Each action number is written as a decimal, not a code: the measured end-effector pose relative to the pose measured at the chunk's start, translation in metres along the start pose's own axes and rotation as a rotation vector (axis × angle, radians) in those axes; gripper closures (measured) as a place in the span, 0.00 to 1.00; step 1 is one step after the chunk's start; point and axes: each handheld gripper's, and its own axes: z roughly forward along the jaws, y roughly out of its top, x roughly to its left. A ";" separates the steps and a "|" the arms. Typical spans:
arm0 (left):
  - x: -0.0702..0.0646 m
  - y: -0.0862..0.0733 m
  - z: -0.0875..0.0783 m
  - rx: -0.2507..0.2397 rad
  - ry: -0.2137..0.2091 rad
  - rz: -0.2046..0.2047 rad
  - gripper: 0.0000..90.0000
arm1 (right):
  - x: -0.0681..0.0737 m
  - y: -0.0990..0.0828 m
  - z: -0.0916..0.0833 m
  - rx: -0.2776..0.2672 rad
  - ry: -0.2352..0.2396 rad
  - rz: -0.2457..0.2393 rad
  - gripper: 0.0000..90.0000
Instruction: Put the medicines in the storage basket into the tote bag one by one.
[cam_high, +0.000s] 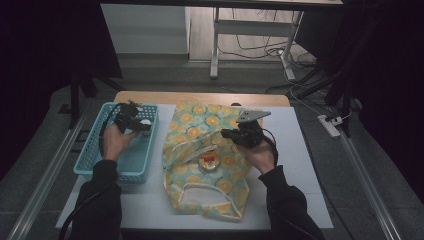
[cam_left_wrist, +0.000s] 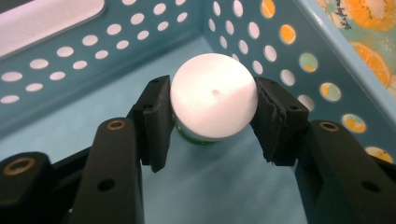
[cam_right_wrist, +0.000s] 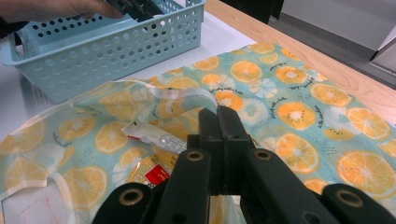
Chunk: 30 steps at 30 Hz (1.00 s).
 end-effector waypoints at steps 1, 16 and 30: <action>0.000 0.000 -0.001 -0.002 -0.002 -0.005 0.56 | 0.000 0.000 0.000 0.000 0.000 0.000 1.00; -0.004 0.001 -0.032 -0.040 -0.003 0.021 0.56 | 0.000 -0.001 0.001 -0.002 0.001 0.005 1.00; -0.019 0.003 -0.065 -0.065 -0.030 0.074 0.56 | 0.000 -0.001 0.000 -0.004 -0.004 0.006 1.00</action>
